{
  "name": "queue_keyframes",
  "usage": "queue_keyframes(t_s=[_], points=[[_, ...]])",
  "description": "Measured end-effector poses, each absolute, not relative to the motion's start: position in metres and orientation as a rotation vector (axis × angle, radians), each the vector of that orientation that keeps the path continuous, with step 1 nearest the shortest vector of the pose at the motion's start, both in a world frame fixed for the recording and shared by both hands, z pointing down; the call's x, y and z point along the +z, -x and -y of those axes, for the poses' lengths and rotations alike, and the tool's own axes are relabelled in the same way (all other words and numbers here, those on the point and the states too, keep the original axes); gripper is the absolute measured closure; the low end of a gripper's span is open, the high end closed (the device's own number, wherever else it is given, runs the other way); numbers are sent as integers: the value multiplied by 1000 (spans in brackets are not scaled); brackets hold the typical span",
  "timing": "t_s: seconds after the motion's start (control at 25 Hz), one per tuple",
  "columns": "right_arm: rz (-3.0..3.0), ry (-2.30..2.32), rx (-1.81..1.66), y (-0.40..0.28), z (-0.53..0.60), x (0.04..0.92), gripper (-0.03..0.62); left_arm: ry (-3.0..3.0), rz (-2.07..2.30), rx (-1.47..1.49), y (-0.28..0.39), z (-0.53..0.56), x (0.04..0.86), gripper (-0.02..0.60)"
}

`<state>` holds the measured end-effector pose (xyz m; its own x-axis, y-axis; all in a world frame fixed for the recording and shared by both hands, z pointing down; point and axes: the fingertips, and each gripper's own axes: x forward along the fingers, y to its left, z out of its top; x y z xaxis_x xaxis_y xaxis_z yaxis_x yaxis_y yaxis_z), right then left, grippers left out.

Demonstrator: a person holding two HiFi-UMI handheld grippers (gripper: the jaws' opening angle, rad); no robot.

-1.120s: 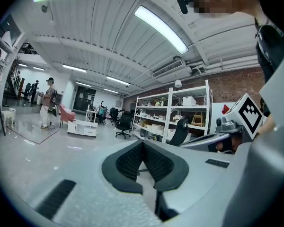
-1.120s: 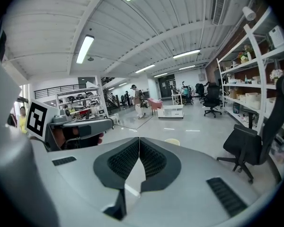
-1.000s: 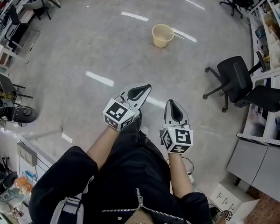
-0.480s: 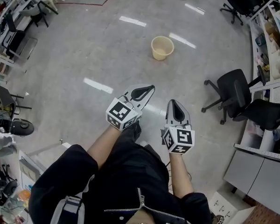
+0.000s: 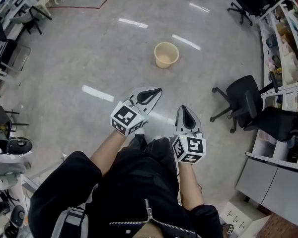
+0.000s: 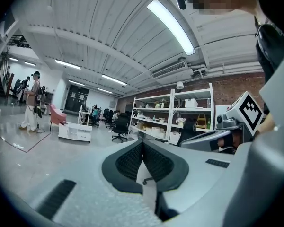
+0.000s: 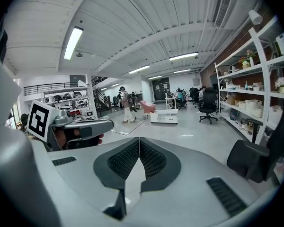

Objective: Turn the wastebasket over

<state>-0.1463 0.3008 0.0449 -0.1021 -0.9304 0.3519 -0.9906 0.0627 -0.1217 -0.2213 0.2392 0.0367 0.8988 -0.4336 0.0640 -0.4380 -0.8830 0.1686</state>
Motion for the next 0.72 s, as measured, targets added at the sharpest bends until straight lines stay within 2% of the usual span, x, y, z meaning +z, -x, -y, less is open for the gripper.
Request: queue_keyframes(t_s=[0.36,0.72], points=[[2143,-1970,538,109,-252,62,583,-2886,651,80,180,-192,51,577],[2188,-1894,552,37,-148,74,583,-2844,722,91,108,-92,66,577]])
